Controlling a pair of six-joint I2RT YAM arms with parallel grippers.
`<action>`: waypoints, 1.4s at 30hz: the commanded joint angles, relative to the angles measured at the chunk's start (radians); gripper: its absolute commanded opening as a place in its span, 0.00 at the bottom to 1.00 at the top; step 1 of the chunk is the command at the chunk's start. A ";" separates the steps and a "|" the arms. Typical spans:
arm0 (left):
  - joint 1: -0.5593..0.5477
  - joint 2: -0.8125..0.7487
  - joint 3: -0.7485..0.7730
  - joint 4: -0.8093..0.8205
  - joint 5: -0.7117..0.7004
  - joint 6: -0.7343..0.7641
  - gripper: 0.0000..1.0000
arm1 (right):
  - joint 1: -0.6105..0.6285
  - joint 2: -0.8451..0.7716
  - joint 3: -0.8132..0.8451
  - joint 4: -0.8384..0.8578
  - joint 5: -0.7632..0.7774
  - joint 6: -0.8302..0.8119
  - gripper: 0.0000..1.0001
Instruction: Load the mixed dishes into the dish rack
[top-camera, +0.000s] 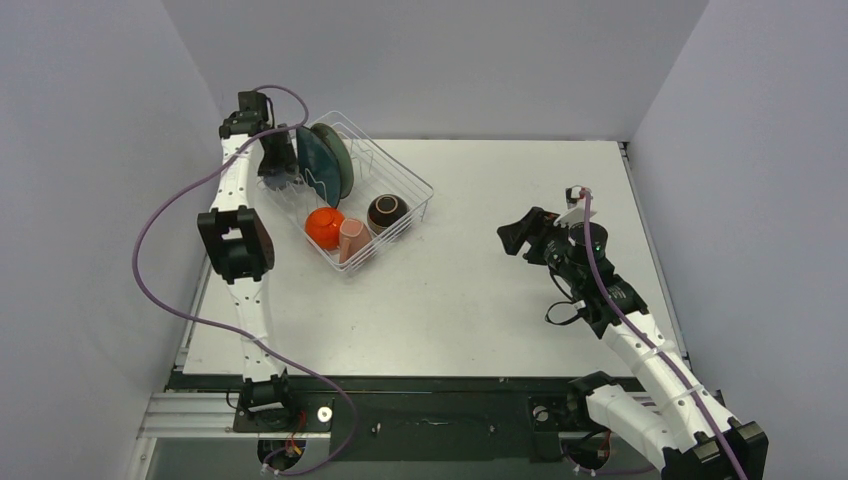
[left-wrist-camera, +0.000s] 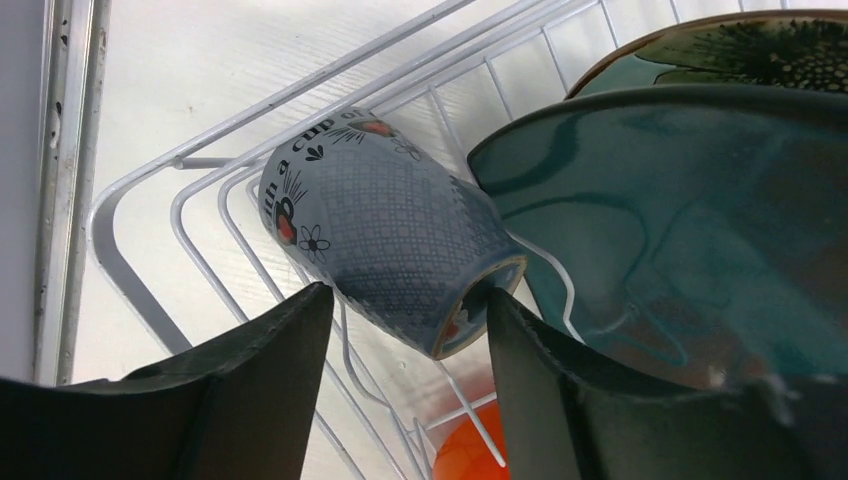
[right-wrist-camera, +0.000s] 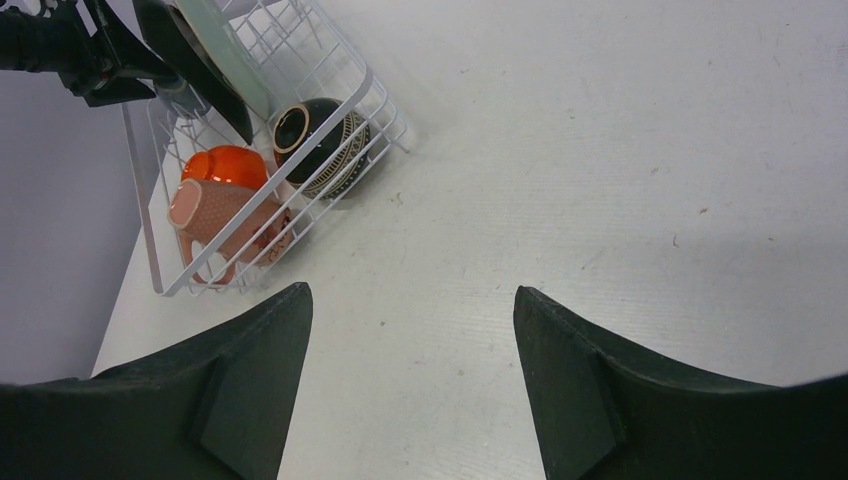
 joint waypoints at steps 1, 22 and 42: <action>0.057 -0.016 -0.013 0.004 0.024 -0.039 0.51 | -0.006 0.001 0.010 0.058 -0.019 0.014 0.69; 0.223 -0.064 -0.172 0.248 0.248 -0.415 0.31 | -0.006 0.002 -0.004 0.074 -0.028 0.022 0.69; 0.124 -0.159 -0.184 0.220 0.099 -0.099 0.60 | -0.005 0.021 -0.004 0.103 -0.059 0.047 0.69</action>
